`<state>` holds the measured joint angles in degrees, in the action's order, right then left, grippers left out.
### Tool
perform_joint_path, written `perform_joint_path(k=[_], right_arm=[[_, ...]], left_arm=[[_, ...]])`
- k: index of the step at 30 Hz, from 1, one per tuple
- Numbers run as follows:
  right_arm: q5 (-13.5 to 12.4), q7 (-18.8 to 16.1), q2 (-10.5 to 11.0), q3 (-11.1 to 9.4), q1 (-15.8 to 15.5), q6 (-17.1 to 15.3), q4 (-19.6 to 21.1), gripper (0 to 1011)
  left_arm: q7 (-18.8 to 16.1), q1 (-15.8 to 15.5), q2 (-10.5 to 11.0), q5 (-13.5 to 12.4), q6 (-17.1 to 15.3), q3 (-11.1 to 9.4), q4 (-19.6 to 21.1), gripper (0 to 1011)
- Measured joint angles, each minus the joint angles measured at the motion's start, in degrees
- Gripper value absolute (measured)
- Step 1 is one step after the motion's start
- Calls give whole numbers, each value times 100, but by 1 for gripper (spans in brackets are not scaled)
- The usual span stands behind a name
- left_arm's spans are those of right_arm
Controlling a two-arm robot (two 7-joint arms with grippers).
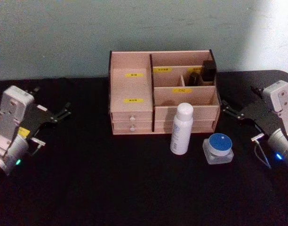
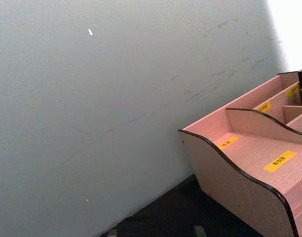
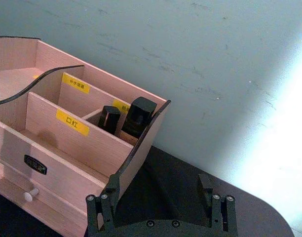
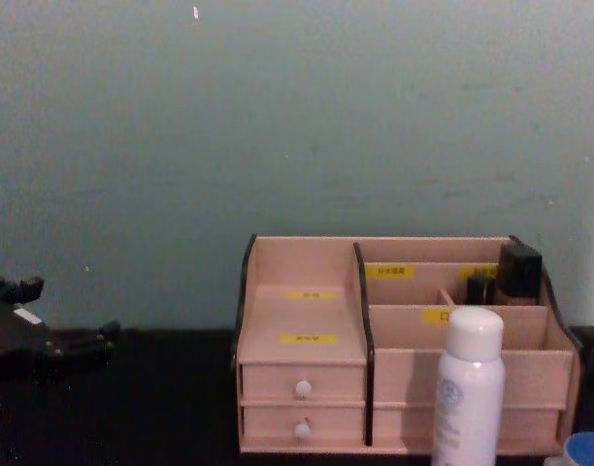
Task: Pick up the facial cleanser and watermelon frost from the table and place them into the tiered storage box.
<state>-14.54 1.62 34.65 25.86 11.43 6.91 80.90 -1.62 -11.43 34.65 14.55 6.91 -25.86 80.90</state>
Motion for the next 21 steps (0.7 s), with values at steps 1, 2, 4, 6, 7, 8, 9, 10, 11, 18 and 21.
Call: perform_joint_path(k=[1,2,4,6,7,8,9,10,11,18,21], right_arm=[[0,0,0,0,0,0,0,1000],[0,0,0,0,0,0,0,1000],[0,0,0,0,0,0,0,1000],[0,0,0,0,0,0,0,1000],[0,0,0,0,0,0,0,1000],[0,0,0,0,0,0,0,1000],[0,0,0,0,0,0,0,1000],[0,0,0,0,0,0,0,1000],[0,0,0,0,0,0,0,1000],[0,0,0,0,0,0,0,1000],[0,0,0,0,0,0,0,1000]], left_arm=[[0,0,0,0,0,0,0,1001],[0,0,0,0,0,0,0,1001],[0,0,0,0,0,0,0,1001],[0,0,0,0,0,0,0,1001],[0,0,0,0,0,0,0,1001],[0,0,0,0,0,0,0,1001],[0,0,0,0,0,0,0,1001],[0,0,0,0,0,0,0,1001],[0,0,0,0,0,0,0,1001],[0,0,0,0,0,0,0,1001],[0,0,0,0,0,0,0,1001]])
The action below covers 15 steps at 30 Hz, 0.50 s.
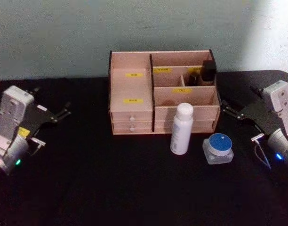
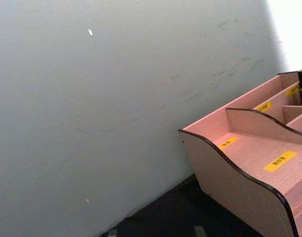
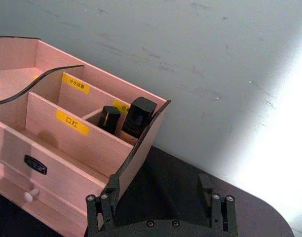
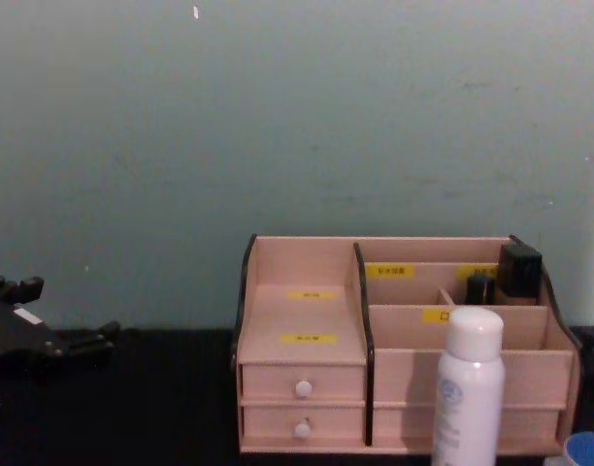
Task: Pick up the facial cleanser and watermelon frost from the table and place them into the tiered storage box.
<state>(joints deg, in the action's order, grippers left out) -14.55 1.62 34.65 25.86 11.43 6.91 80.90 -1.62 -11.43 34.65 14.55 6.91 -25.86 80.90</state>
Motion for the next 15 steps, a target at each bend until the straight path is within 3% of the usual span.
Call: perform_joint_path(k=[5,10,15], right_arm=[[0,0,0,0,0,0,0,1000],[28,-43,39,-147,-88,50,133,1000],[-57,-202,208,-335,-321,74,494,1000]], left_arm=[[0,0,0,0,0,0,0,1001],[0,0,0,0,0,0,0,1001],[0,0,0,0,0,0,0,1001]])
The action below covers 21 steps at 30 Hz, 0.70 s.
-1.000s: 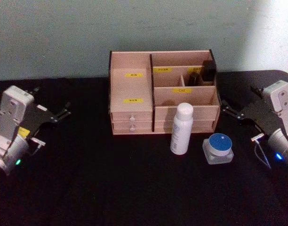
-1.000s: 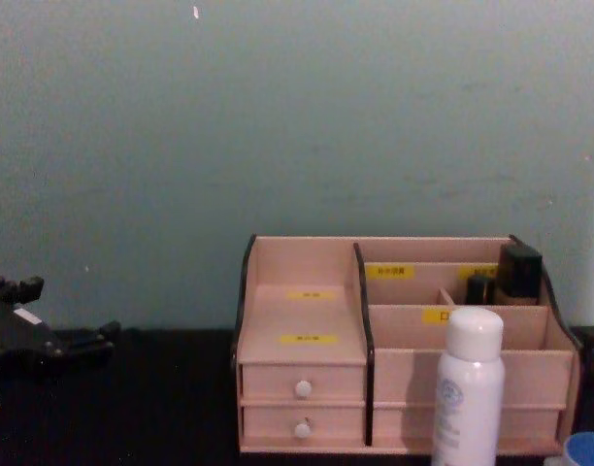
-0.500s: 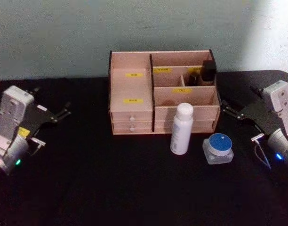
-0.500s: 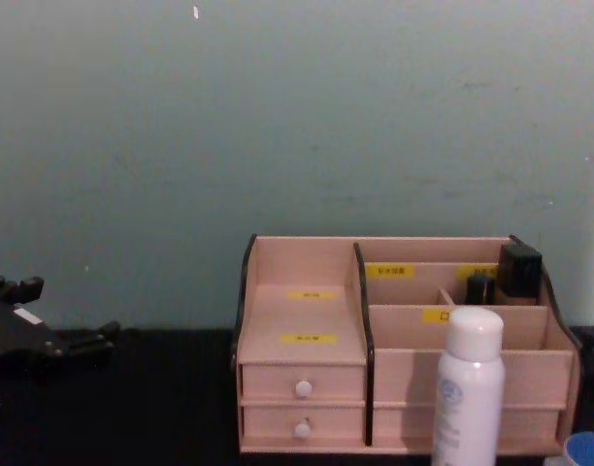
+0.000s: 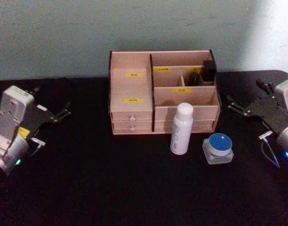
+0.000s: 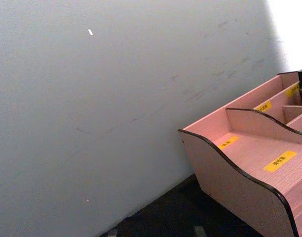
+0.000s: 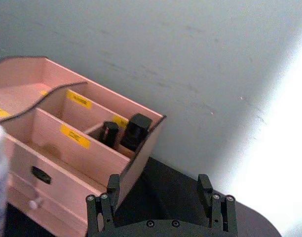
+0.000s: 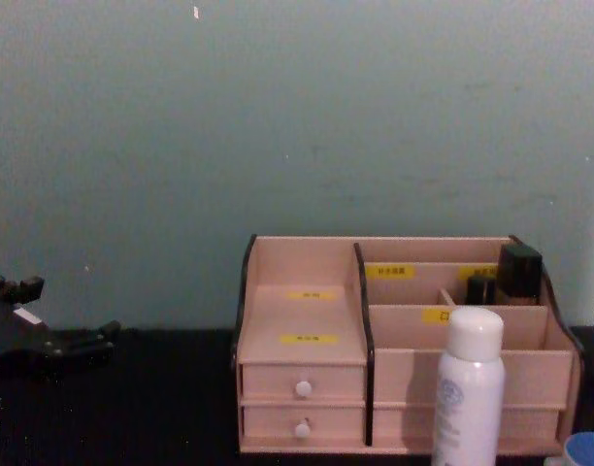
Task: Pick up the facial cleanser and watermelon frost from the table and place them into the tiered storage box.
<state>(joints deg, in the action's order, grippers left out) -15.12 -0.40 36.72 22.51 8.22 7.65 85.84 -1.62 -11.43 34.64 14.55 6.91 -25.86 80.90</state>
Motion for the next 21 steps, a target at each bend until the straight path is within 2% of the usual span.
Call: perform_joint_path(k=[5,10,16,21], right_arm=[[-120,-265,213,-98,-287,4,421,1000],[-322,-740,430,-124,-602,23,832,1000],[-470,-1343,516,-28,-690,73,972,1000],[-546,-1758,465,76,-594,92,904,1000]], left_arm=[[0,0,0,0,0,0,1,1001],[0,0,0,0,0,0,0,1001],[0,0,0,0,0,0,0,1001],[0,0,0,0,0,0,0,1001]])
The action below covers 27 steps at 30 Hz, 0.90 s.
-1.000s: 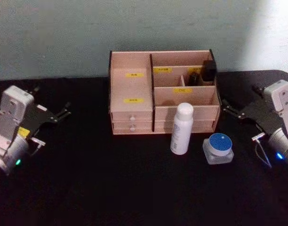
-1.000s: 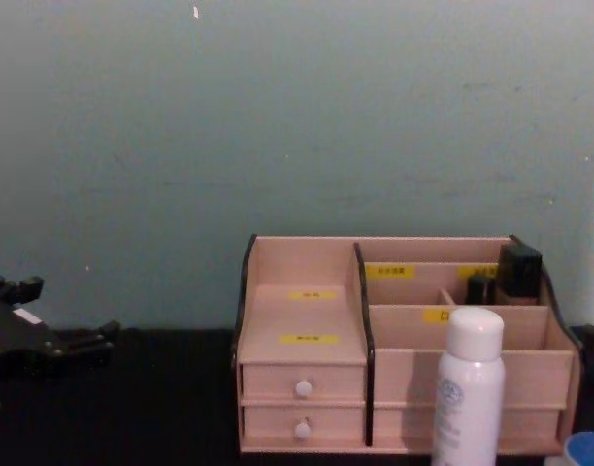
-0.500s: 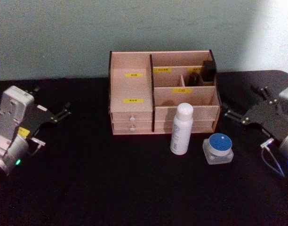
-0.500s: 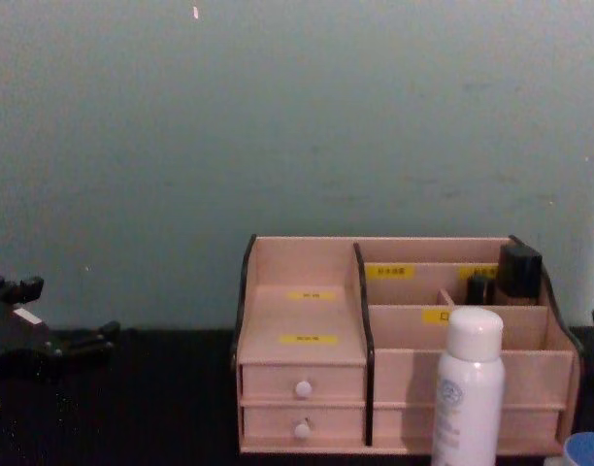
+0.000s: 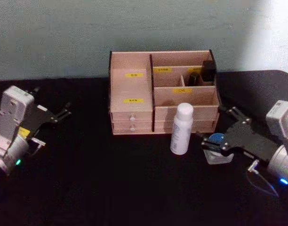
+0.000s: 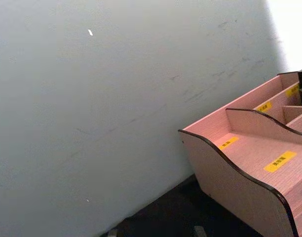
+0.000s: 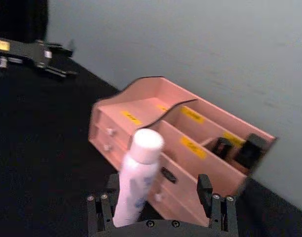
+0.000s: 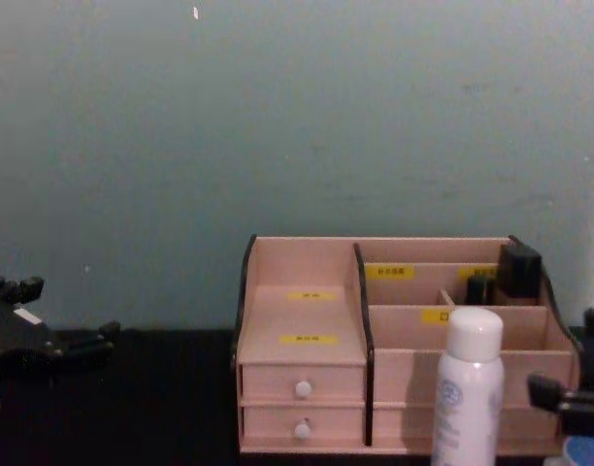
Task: Pick up the facial cleanser and watermelon frost from the table and place them into the tiered storage box.
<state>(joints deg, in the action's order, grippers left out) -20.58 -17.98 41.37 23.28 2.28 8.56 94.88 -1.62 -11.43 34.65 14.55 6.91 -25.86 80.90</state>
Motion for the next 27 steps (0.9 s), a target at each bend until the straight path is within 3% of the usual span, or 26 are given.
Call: perform_joint_path(k=[8,27], right_arm=[[-385,-740,-279,134,305,-234,-384,1000],[-467,-1244,-867,192,806,-633,-1160,1000]], left_arm=[[0,0,0,0,0,0,0,1001],[0,0,0,0,0,0,0,1001]])
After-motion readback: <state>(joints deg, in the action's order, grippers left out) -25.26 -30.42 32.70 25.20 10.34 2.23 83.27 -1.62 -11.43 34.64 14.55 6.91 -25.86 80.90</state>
